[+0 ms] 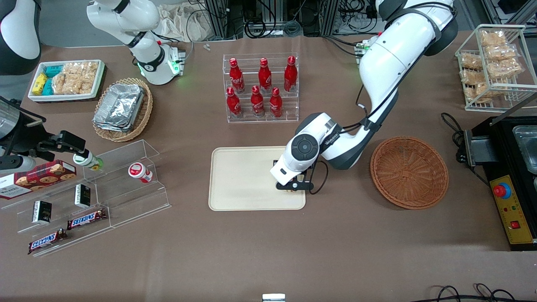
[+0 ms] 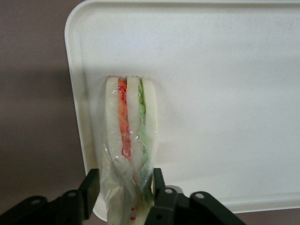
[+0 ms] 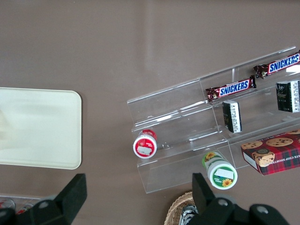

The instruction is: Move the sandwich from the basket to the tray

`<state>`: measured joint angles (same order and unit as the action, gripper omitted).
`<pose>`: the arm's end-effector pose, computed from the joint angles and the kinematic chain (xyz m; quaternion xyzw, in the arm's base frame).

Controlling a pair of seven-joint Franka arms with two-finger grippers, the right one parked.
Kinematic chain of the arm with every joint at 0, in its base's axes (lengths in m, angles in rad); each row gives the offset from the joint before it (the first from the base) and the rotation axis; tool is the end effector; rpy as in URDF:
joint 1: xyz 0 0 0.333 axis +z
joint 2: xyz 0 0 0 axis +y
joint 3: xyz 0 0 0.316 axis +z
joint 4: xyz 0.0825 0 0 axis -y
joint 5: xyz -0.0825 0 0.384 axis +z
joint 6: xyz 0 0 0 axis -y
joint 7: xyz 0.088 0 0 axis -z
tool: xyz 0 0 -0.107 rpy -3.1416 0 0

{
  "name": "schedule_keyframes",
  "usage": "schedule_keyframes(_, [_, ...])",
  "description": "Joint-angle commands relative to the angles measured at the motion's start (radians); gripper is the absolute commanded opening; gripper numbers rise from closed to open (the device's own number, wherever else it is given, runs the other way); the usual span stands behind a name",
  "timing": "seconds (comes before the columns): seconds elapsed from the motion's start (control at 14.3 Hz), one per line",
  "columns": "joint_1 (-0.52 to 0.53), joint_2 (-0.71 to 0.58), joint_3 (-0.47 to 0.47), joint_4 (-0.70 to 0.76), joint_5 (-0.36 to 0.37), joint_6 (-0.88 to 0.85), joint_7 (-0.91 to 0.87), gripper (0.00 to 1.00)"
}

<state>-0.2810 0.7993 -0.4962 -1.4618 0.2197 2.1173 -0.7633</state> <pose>0.5575 -0.4442 0.2432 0.9962 -0.0062 -0.0748 0.0443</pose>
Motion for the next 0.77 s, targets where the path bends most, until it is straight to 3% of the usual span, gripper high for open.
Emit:
schedule_keyframes(0.0, [-0.007,0.009,0.001,0.029,0.023,0.003,-0.030,1.00])
schedule_keyframes(0.21, [0.005,-0.052,0.002,0.032,0.023,-0.025,-0.037,1.00])
schedule_keyframes(0.7, [0.011,-0.308,0.205,0.044,-0.002,-0.296,-0.057,1.00])
